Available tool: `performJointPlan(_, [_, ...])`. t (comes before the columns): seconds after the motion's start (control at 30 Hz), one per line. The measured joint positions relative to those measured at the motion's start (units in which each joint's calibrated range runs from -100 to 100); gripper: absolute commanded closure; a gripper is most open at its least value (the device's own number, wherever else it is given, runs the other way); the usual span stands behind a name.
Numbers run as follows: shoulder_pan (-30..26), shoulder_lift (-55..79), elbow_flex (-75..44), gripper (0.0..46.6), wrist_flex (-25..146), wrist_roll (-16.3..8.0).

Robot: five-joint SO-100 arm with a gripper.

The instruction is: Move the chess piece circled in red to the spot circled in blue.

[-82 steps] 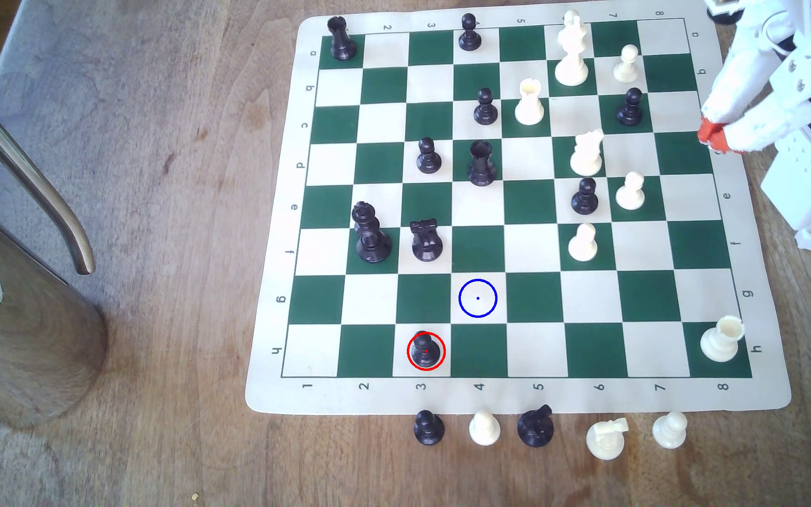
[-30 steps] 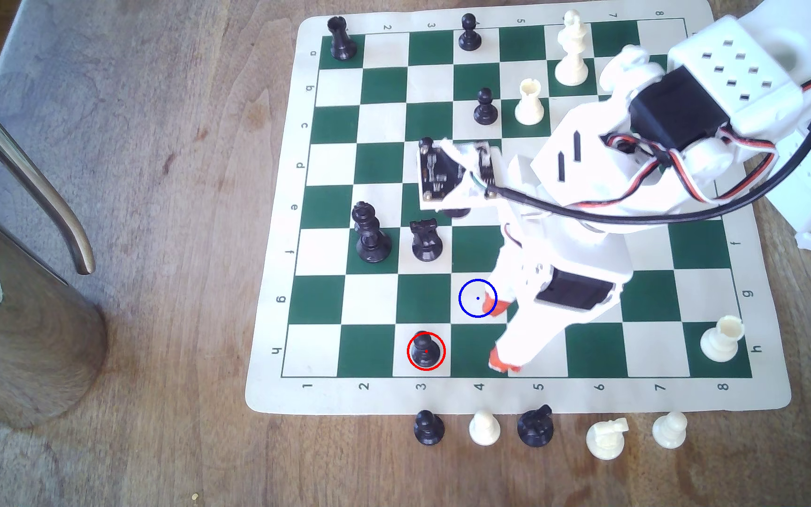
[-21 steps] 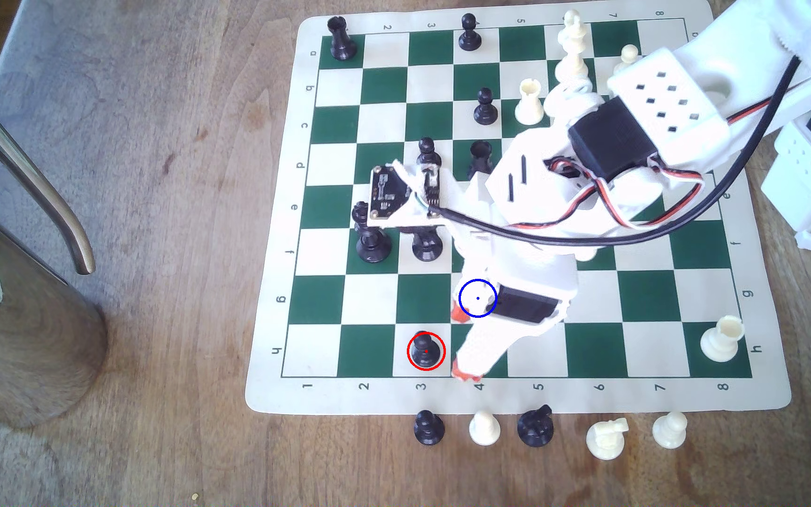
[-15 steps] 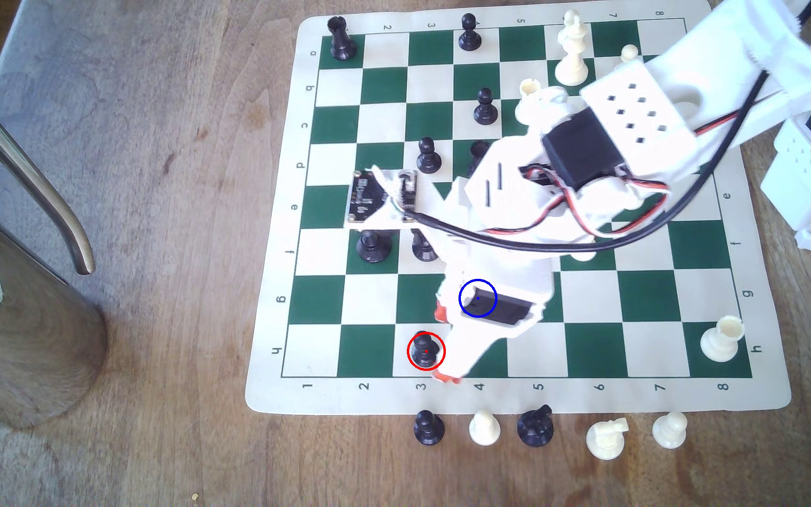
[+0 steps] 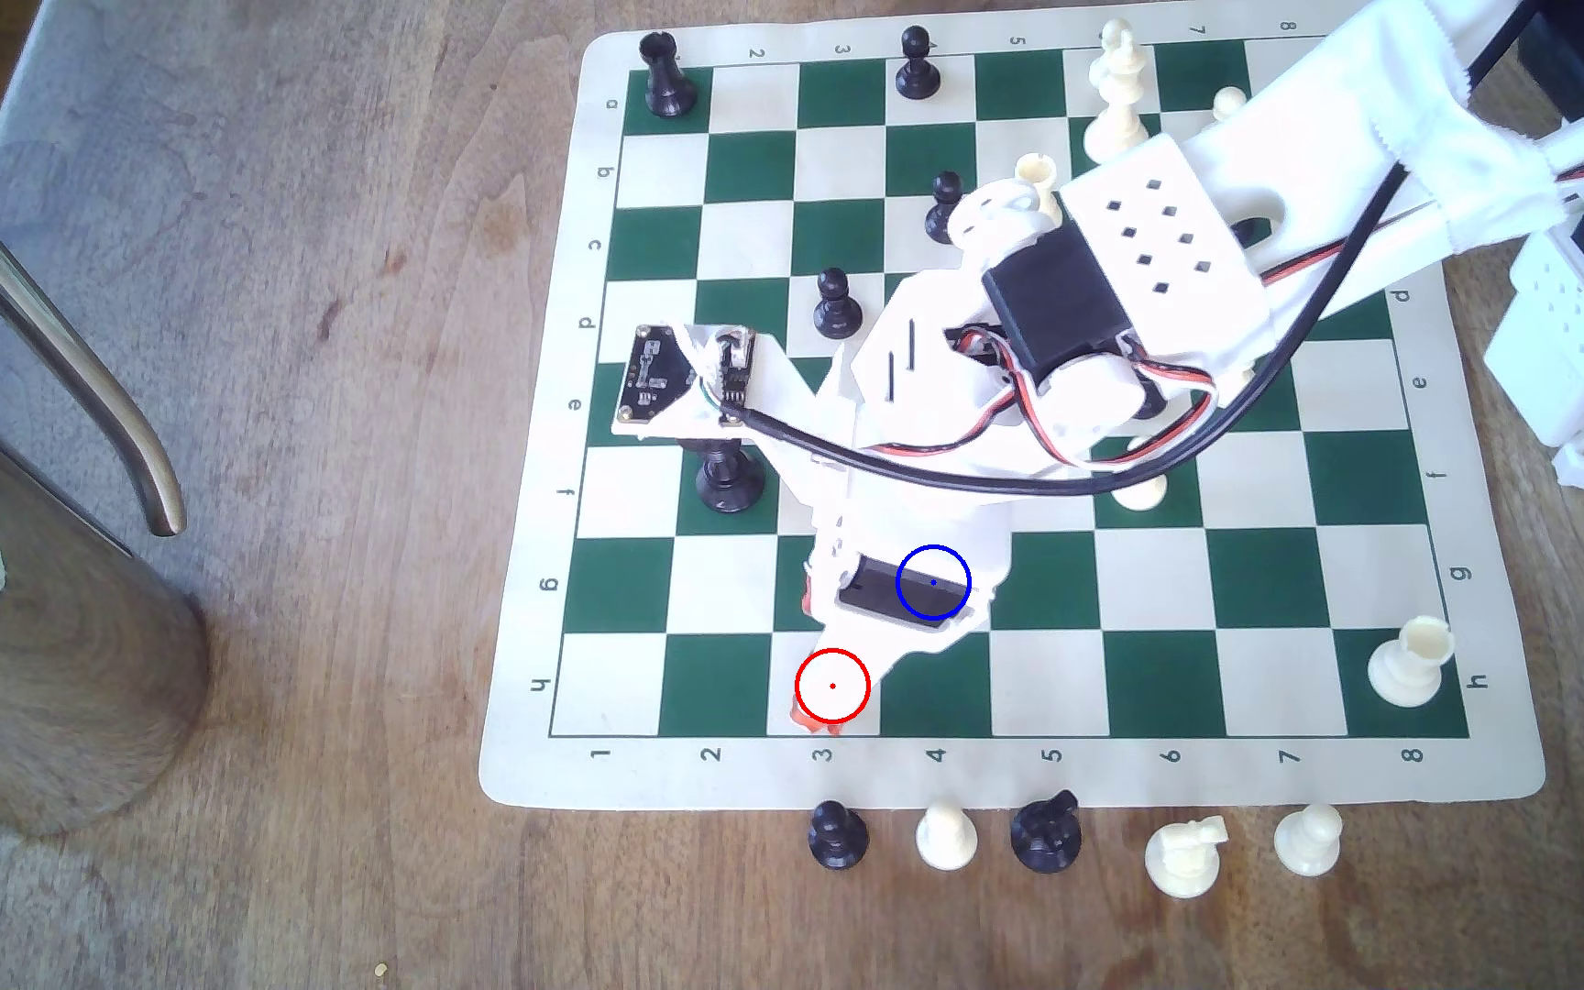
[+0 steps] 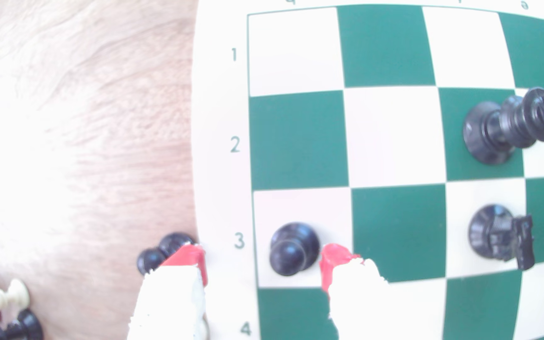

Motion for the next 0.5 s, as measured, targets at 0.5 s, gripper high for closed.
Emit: performJointPlan(0.5, [0.0,3.5,-0.3,31.8,-1.8,0.0])
